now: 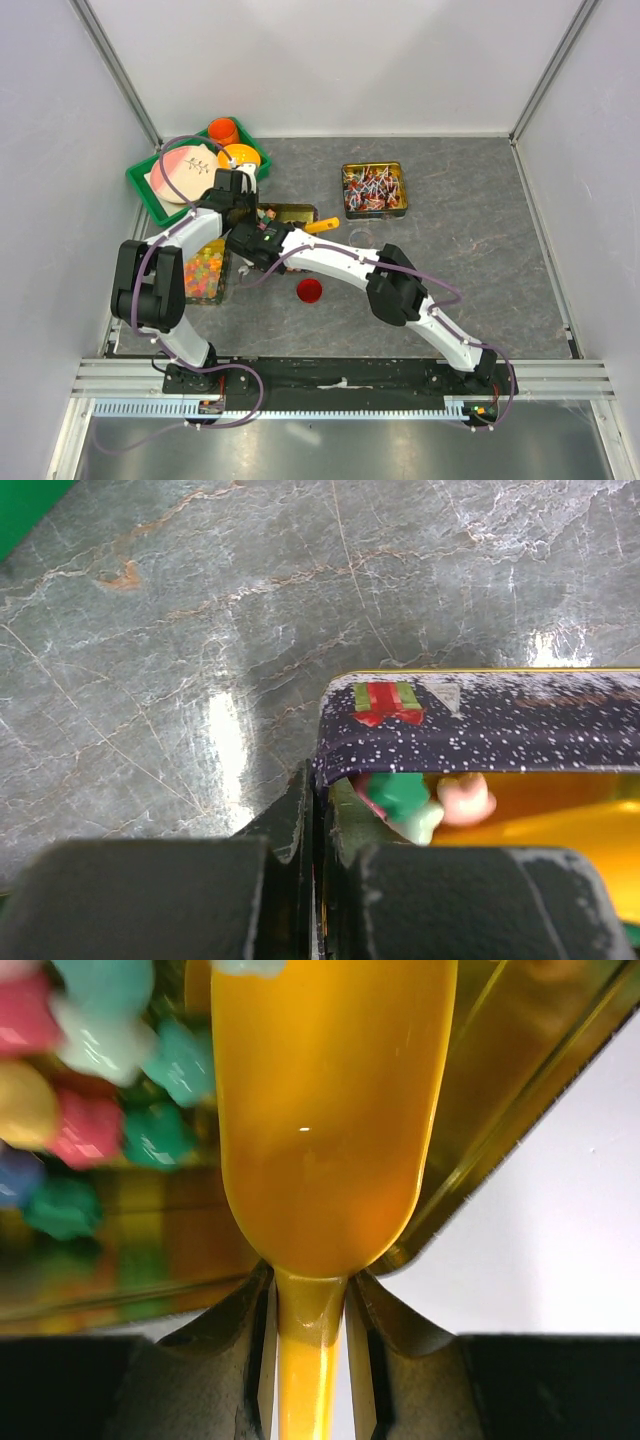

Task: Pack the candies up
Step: Scoop the fake candies from the storage box.

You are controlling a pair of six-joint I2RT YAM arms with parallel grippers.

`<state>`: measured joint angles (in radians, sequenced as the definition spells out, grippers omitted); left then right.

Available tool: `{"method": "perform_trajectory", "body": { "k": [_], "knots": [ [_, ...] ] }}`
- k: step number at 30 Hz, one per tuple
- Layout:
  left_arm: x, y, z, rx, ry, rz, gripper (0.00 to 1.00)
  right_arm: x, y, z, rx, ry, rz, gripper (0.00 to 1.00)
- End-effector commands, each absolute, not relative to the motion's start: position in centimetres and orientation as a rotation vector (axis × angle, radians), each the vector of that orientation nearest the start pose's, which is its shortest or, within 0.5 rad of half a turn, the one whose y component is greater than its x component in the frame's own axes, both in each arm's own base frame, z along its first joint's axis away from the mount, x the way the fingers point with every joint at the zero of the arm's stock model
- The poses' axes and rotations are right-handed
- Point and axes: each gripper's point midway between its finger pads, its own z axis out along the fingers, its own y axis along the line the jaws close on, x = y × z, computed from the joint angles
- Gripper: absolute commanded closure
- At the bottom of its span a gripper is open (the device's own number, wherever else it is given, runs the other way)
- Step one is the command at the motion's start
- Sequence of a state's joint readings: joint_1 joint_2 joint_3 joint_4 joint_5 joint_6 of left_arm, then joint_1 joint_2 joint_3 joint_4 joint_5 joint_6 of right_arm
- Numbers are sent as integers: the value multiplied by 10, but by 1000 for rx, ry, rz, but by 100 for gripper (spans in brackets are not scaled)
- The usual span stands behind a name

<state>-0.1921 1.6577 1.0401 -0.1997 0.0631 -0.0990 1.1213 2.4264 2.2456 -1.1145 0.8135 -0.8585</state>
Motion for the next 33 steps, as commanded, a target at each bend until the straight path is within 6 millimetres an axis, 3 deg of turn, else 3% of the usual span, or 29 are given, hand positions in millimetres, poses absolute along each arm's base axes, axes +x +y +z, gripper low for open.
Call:
{"method": "perform_trajectory", "body": {
  "k": [1, 10, 21, 33],
  "knots": [
    [429, -111, 116, 109, 2240, -314, 98, 339, 388, 131, -2029, 1550, -969, 100],
    [433, -101, 107, 85, 2282, -244, 99, 336, 402, 118, -2027, 1563, -849, 100],
    [437, -91, 99, 69, 2321, -168, 99, 322, 417, 95, -2047, 1681, -535, 100],
    [442, -75, 90, 41, 2366, -46, 98, 308, 416, 80, -2126, 1731, -352, 100]
  ]
}}
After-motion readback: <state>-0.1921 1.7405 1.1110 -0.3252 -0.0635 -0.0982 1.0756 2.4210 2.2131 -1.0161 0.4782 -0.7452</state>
